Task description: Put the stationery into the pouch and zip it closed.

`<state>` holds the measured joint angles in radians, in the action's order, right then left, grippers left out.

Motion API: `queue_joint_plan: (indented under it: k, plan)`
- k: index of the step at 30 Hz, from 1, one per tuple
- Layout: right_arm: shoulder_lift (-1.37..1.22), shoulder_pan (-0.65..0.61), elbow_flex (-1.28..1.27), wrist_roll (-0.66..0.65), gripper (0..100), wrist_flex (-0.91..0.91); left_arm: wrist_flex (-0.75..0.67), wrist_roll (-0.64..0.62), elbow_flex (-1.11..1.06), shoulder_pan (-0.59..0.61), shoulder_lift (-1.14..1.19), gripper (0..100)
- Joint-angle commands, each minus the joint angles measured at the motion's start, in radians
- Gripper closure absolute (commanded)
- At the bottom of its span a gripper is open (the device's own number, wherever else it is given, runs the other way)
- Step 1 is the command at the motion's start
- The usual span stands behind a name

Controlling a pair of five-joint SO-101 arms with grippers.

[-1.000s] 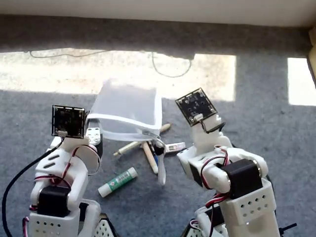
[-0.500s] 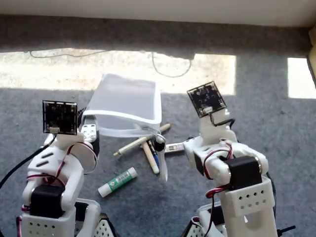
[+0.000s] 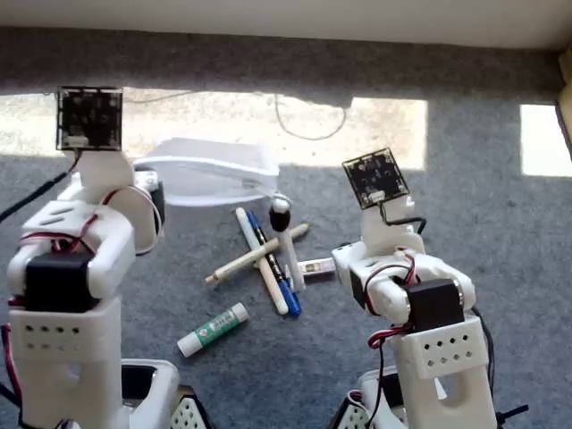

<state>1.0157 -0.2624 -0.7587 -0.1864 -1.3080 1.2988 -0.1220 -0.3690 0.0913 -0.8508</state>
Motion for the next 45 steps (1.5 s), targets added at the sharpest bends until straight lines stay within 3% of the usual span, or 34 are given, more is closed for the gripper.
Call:
queue_joint_plan:
  k: [1,8,14,23,33,36,39,45]
  plan:
    - [0.018,0.015,0.005,-0.009,76.0,0.025,0.057,-0.021,0.182,0.035,0.113,99]
    - [0.016,0.008,0.004,-0.006,76.0,0.025,0.184,-0.032,0.320,0.035,0.289,99]
    - [-0.116,0.007,0.008,0.012,76.0,0.022,0.201,-0.057,0.317,0.033,0.303,99]
    - [-0.458,-0.039,0.120,0.391,76.0,0.019,0.192,-0.057,0.225,0.067,0.303,99]
    - [-0.625,-0.081,0.156,0.661,75.7,0.097,0.189,-0.100,0.170,0.096,0.302,99]
    - [-0.645,-0.110,0.157,0.844,75.7,0.110,0.160,-0.104,0.150,0.096,0.302,99]
    - [-0.651,-0.143,0.150,0.968,75.7,0.209,0.132,-0.104,0.124,0.096,0.302,99]
    - [-0.653,-0.160,0.051,1.063,75.7,0.420,0.120,-0.104,0.099,0.094,0.302,99]
